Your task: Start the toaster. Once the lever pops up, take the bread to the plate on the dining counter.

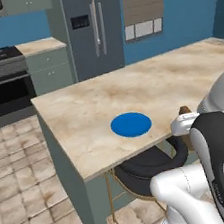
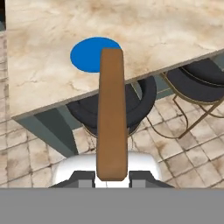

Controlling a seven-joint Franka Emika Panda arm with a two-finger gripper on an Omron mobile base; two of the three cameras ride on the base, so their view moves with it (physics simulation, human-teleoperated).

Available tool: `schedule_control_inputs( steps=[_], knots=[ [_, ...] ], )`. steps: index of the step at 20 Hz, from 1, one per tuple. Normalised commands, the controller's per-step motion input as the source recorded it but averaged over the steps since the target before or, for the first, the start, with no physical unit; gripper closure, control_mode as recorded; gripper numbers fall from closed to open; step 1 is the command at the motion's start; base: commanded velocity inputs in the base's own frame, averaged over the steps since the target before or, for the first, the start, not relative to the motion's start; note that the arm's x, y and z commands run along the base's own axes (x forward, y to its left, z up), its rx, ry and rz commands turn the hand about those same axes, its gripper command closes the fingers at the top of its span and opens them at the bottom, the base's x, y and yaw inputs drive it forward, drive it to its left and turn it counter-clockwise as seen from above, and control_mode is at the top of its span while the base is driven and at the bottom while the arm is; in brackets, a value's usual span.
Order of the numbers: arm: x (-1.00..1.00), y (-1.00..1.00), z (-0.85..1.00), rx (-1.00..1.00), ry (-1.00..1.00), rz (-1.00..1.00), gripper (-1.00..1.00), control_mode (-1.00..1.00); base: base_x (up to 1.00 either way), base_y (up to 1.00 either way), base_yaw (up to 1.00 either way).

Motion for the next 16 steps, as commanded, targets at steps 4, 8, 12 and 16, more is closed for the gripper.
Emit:
schedule_control_inputs(
  steps=[4, 8, 12, 16],
  knots=[
    [0.0, 0.0, 0.0, 0.0, 0.0, 0.0, 1.0, 1.0, 0.07, -0.48, 0.52],
    [0.0, 0.0, 0.0, 0.0, 0.0, 0.0, 1.0, 1.0, 0.01, -0.5, 0.38],
    [0.0, 0.0, 0.0, 0.0, 0.0, 0.0, 1.0, 1.0, 0.07, -0.41, 0.22],
    [0.0, 0.0, 0.0, 0.0, 0.0, 0.0, 1.0, 1.0, 0.23, -0.31, 0.09]
  ],
)
